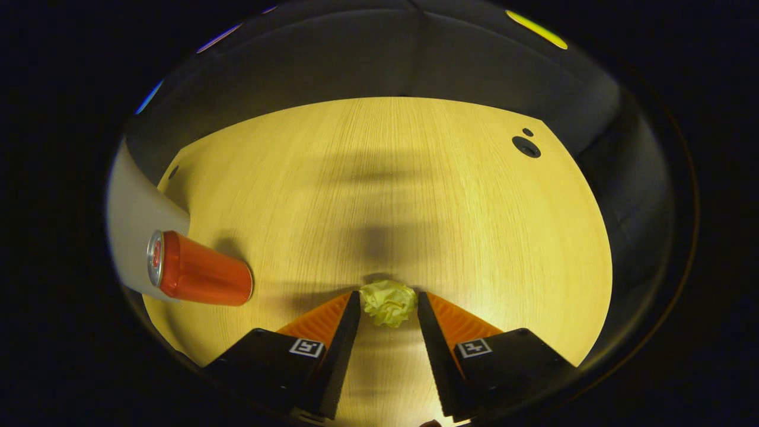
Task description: Press the lid of the desktop garbage bin to open it, pick up the crumpled paper on the desktop and throw it into the bin, then pick up the pop can on the desktop and drop it into the bin, and finally close the garbage bin lid.
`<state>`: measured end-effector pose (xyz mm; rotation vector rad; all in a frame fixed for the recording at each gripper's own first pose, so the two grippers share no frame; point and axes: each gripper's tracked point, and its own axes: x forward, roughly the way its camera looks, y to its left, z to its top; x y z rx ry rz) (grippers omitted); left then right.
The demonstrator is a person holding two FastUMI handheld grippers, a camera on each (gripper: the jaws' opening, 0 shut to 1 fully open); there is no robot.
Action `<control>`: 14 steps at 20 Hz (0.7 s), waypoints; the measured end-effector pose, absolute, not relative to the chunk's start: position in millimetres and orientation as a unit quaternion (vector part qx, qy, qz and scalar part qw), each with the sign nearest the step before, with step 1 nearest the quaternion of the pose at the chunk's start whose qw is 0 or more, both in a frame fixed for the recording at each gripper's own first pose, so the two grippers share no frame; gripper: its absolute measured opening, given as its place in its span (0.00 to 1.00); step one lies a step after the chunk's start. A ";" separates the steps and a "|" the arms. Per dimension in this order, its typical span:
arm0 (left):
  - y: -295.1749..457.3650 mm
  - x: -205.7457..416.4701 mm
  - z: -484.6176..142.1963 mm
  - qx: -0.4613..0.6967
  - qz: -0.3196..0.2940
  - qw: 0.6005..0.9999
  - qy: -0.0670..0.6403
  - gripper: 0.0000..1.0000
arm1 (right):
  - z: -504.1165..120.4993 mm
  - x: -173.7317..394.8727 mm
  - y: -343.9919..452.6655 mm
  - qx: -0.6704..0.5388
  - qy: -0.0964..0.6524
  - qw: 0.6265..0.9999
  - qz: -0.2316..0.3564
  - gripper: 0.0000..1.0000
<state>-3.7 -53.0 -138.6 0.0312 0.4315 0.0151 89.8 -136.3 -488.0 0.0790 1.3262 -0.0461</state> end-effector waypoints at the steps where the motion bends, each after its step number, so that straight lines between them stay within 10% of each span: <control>1: -52.2 -2.9 -139.2 0.019 0.007 0.977 0.213 0.98 | -487.8 90.5 -137.2 0.031 0.615 0.788 -0.018 0.59; 4: -53.6 -2.6 -136.5 0.024 0.002 0.978 0.209 0.98 | -482.4 95.3 -142.3 0.009 0.599 0.801 -0.020 0.33; 5: -53.5 -3.9 -138.4 0.023 0.001 0.978 0.208 0.98 | -478.3 95.5 -140.1 0.013 0.595 0.803 -0.020 0.45; 14: -45.1 -11.9 -138.5 0.011 0.001 0.980 0.198 0.98 | -342.2 134.1 -123.2 0.038 0.472 0.880 0.018 0.45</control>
